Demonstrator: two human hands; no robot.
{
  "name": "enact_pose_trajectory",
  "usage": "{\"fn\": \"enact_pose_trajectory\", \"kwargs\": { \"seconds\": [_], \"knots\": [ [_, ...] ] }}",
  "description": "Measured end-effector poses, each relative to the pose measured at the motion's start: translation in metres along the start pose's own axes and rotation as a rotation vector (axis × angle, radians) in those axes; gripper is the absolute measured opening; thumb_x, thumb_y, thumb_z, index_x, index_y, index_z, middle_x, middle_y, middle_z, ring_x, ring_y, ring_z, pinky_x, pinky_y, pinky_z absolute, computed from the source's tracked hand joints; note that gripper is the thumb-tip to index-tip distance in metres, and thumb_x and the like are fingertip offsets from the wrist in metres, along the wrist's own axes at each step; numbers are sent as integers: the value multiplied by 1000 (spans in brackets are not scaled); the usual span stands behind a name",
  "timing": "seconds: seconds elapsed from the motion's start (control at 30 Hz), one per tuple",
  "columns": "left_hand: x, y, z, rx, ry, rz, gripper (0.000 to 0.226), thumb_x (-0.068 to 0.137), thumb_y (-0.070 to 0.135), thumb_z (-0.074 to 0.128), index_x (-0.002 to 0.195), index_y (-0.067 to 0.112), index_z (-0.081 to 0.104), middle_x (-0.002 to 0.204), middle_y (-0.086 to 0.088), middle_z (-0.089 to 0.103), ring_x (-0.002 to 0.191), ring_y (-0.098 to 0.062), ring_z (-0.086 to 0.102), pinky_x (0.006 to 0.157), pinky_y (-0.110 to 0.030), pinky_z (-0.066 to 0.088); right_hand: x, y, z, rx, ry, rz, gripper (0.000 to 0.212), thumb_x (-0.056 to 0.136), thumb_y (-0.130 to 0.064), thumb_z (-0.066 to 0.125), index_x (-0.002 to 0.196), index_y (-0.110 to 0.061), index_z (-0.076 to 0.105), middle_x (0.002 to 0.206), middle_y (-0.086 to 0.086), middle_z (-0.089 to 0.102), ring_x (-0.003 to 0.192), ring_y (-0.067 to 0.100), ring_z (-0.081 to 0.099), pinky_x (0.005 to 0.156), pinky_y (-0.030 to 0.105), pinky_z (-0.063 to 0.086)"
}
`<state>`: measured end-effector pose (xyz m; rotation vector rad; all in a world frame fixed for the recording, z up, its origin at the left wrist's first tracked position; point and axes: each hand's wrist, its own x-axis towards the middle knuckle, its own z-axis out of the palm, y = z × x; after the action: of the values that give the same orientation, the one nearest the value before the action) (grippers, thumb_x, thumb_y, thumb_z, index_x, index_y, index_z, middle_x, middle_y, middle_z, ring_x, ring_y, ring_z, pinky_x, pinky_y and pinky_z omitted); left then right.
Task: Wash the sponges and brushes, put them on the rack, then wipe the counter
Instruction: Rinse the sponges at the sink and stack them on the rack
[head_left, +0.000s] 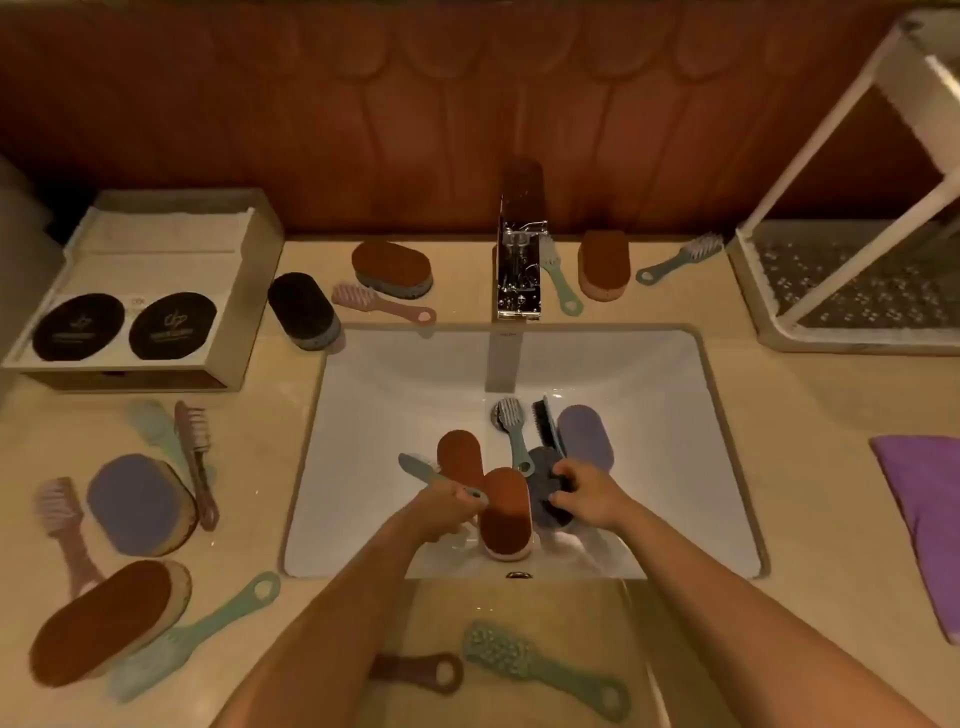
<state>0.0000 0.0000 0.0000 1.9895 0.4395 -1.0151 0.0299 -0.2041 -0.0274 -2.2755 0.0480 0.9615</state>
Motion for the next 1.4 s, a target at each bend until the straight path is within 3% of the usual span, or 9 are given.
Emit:
{"fn": "enact_pose_trajectory", "kwargs": {
  "seconds": [0.13,0.2,0.3,0.47,0.67,0.83,1.03,1.2,1.4],
  "knots": [
    [13,-2,17,54,-61,-36,36,94,32,51,121,7,50,98,-3,55,71,-7,51,58,-15,42,4,8,14,-20,64,61,46,86,-15,62,128,-9,43,122,13,54,101,22,52,82,27,43],
    [21,-8,26,8,-79,-58,47,92,32,55,130,7,44,118,-8,57,91,-15,59,77,-23,50,9,11,23,8,85,109,50,84,-18,65,128,-12,42,124,12,53,104,21,52,84,27,45],
    [28,-11,35,-105,-70,-106,67,86,32,63,140,9,31,138,-8,48,122,-25,51,104,-39,43,16,11,32,39,133,140,61,80,-22,69,132,-14,39,130,12,46,113,25,50,94,32,46],
    [30,-5,45,-219,42,-179,84,85,26,65,144,6,8,147,-13,33,134,-29,38,111,-41,35,18,16,37,192,188,218,59,80,-14,69,130,-10,40,129,14,42,110,24,48,87,26,44],
    [32,-4,50,-273,70,-194,77,83,35,66,139,3,24,138,-15,45,124,-31,48,103,-43,43,19,12,40,534,159,337,41,82,-15,66,116,-6,47,105,10,56,97,26,57,80,35,51],
    [27,-8,44,-323,21,-145,55,86,32,63,132,6,48,130,-13,57,118,-29,54,102,-41,44,14,8,43,857,99,457,15,88,-16,62,95,-5,55,79,10,55,66,16,50,53,23,40],
    [10,-12,37,-373,16,-88,45,89,20,60,130,3,49,129,-14,57,119,-29,54,93,-32,44,4,-8,43,869,62,470,47,90,-22,59,131,-9,40,127,18,53,117,33,52,95,45,47],
    [-6,-9,26,-386,51,-35,38,86,25,64,118,6,55,122,-15,59,111,-28,56,88,-36,46,-12,-15,41,722,232,286,39,89,-18,60,122,-10,39,116,12,52,106,26,54,93,42,49],
    [-27,0,13,-549,134,31,25,83,27,68,99,10,59,101,-11,64,83,-20,60,64,-26,47,-47,-34,17,909,497,124,23,91,-26,57,105,-13,47,103,10,60,98,24,59,94,48,49]
  ]
}}
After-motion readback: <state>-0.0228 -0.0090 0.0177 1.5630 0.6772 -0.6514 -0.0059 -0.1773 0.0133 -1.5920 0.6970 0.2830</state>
